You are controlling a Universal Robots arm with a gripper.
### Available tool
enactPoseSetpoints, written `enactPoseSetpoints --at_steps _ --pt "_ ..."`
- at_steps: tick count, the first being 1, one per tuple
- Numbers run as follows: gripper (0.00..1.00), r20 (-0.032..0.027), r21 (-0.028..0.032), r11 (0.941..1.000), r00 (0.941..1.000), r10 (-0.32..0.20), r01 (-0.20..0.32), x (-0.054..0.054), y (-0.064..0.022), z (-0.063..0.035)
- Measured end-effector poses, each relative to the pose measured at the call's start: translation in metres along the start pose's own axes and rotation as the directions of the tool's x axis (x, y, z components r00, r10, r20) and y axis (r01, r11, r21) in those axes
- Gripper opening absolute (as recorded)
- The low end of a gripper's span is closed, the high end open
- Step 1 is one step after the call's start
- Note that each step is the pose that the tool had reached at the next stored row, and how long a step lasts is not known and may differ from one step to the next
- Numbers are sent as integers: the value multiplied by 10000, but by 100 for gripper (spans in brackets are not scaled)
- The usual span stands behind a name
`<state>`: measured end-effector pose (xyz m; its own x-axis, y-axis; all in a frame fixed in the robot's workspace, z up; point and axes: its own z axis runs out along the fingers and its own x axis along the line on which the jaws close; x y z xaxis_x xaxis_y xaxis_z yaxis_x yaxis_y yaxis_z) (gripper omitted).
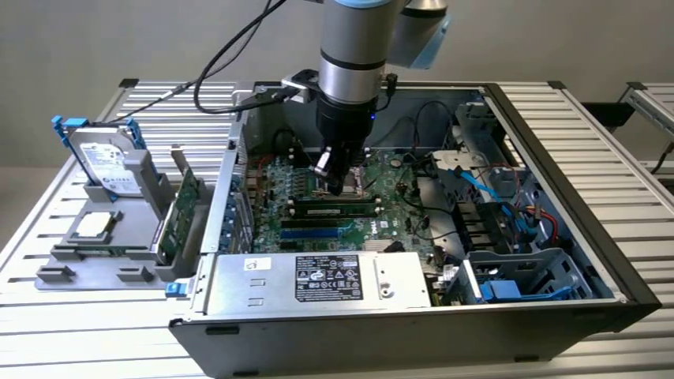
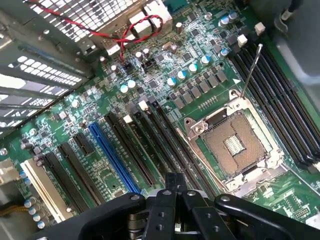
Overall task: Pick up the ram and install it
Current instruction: 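Press down the ram until it locks into place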
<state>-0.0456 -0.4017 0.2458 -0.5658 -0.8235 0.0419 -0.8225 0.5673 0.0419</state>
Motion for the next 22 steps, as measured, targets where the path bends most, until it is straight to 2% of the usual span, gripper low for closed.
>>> enactPoseSetpoints --at_steps 1,6,11,16,22 --pt "11 14 -15 9994 9994 340 -340 0 0 0" --pt "11 48 -49 9933 9933 1156 -1155 0 0 0" --pt "11 81 -90 9792 9792 2028 -2027 0 0 0" --pt "11 106 -130 9600 9600 2799 -2797 0 0 1" --pt "11 131 -179 9290 9290 3698 -3695 0 0 0"
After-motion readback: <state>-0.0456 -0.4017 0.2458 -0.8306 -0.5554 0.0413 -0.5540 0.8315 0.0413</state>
